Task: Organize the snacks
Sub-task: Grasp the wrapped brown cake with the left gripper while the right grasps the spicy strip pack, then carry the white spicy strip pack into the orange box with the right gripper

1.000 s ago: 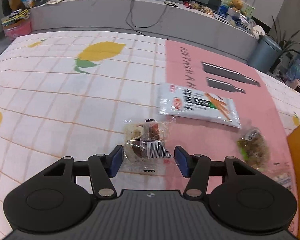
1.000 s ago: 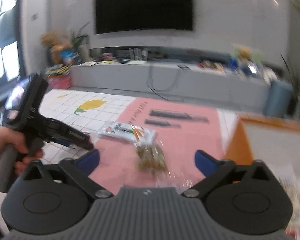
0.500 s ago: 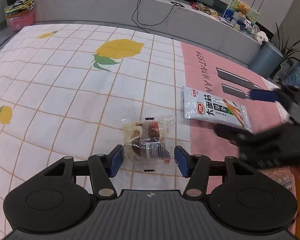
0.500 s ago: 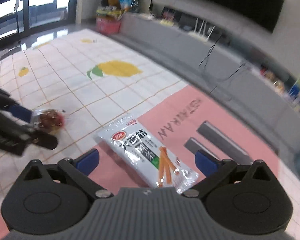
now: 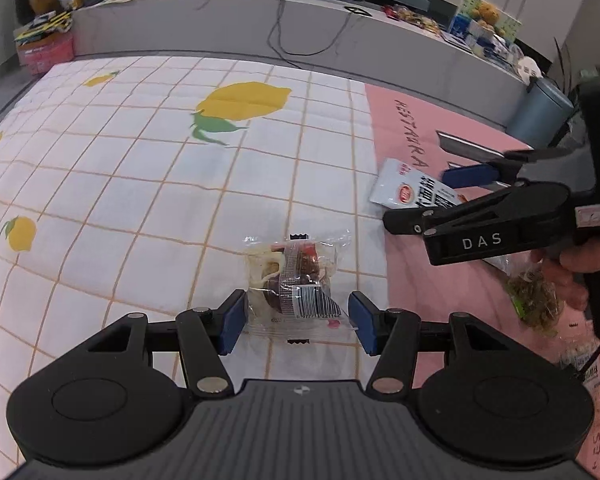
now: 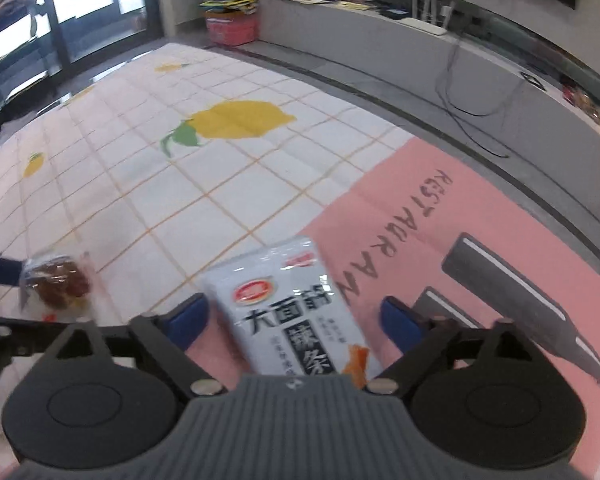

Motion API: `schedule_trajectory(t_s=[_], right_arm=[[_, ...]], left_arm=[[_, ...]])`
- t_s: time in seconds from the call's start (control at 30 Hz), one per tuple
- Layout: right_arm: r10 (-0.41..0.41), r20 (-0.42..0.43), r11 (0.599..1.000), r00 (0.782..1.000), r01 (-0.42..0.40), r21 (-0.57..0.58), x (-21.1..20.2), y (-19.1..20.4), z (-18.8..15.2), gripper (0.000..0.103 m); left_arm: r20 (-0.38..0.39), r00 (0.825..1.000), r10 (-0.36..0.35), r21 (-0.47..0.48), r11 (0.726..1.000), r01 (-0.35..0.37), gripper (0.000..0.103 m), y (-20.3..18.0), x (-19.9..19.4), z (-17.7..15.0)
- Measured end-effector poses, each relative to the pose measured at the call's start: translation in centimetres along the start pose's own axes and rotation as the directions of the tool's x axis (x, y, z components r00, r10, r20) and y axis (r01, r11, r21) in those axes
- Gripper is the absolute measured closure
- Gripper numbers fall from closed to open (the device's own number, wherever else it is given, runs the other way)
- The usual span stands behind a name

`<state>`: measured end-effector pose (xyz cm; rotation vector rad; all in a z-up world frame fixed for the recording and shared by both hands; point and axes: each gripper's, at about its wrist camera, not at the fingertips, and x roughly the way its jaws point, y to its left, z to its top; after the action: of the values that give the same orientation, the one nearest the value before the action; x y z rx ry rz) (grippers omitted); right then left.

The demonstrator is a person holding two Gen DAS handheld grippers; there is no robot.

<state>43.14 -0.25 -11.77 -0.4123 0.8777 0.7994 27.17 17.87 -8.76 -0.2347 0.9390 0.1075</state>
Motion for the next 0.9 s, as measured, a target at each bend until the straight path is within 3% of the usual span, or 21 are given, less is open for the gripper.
schedule_trajectory(t_s=[0.03,0.17,0.3,0.47,0.6,0.9], right_arm=[[-0.001,-0.015,1.000,1.000,0.001,-0.016,-0.2,0.4,0.2,0.038],[-0.056,-0.052,0.995,0.997,0.052,-0.080,-0.5,2.3,0.4,0.047],[-0.128,-0.037,0.989,0.991,0.125,-0.083,-1.6,4.9,-0.1,0.053],[-0.140,0.006,0.988,0.990,0.140,0.063,-3.9,6.3,-0.5,0.054],[-0.130,0.113,0.974,0.985,0.106,0.200,-7.2,6.3,-0.7,0.054],[-0.136,0.290,0.927,0.947,0.019,0.375,-14.7,5.8,-1.7,0.054]], left_arm=[[-0.002,1.000,-0.004,0.003,1.000,0.004,0.040,-0.1,0.0,0.0],[-0.016,1.000,-0.009,-0.039,0.999,0.009,0.040,0.9,-0.5,0.0],[-0.007,1.000,-0.021,-0.097,0.995,0.020,0.040,2.0,-2.1,-0.2],[0.083,0.996,0.010,-0.079,0.997,-0.003,0.040,1.4,-6.0,-0.2],[0.141,0.990,0.000,-0.083,0.996,0.012,0.040,0.8,-8.2,-0.2],[0.159,0.983,-0.091,-0.071,0.992,0.103,0.041,-0.7,-11.4,-2.4]])
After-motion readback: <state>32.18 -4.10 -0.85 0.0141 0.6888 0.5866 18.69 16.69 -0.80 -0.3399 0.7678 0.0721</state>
